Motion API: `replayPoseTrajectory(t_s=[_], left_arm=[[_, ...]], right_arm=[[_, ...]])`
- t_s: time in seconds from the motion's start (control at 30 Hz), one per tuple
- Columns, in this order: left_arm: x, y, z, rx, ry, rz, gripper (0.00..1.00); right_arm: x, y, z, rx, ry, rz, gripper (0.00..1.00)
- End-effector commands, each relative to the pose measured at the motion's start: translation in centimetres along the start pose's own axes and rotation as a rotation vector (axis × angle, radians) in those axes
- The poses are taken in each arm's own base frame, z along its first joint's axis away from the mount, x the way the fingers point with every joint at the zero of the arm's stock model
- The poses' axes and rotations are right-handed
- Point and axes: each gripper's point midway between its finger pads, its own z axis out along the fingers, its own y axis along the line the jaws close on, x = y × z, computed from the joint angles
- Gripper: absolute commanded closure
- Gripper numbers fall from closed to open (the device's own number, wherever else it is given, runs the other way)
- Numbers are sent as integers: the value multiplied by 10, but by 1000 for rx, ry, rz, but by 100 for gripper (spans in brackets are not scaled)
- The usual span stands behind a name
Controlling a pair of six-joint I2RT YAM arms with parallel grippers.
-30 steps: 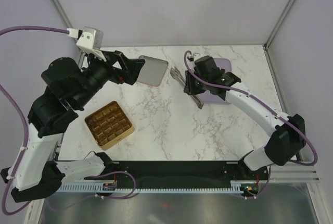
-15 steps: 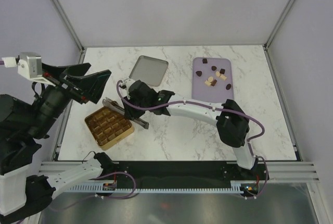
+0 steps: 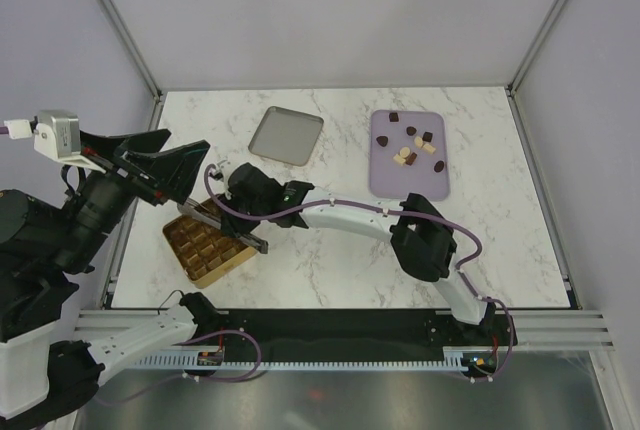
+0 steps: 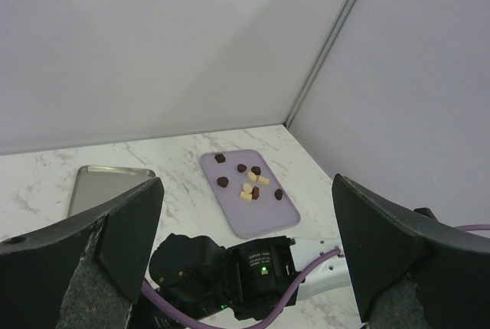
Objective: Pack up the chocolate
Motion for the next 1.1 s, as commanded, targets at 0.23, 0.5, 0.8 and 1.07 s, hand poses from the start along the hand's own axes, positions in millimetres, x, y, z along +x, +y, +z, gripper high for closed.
replayPoseTrajectory(t_s=[0.23,0.5,0.8,1.07], left_arm=[[2,2,2,-16,7,-9,1],[6,-1,6,-6,21,-8,1],[14,-2,13,-6,48,6,1],[34,0,25,-17,100,32,1]], right_arm=[[-4,14,7,-16,-26,-53,58],[-10,12,5,-3,-41,-61,52],[-42,13,-29,51,-137,-104,53],[-66,-17,-101,135,-235,-68,54]])
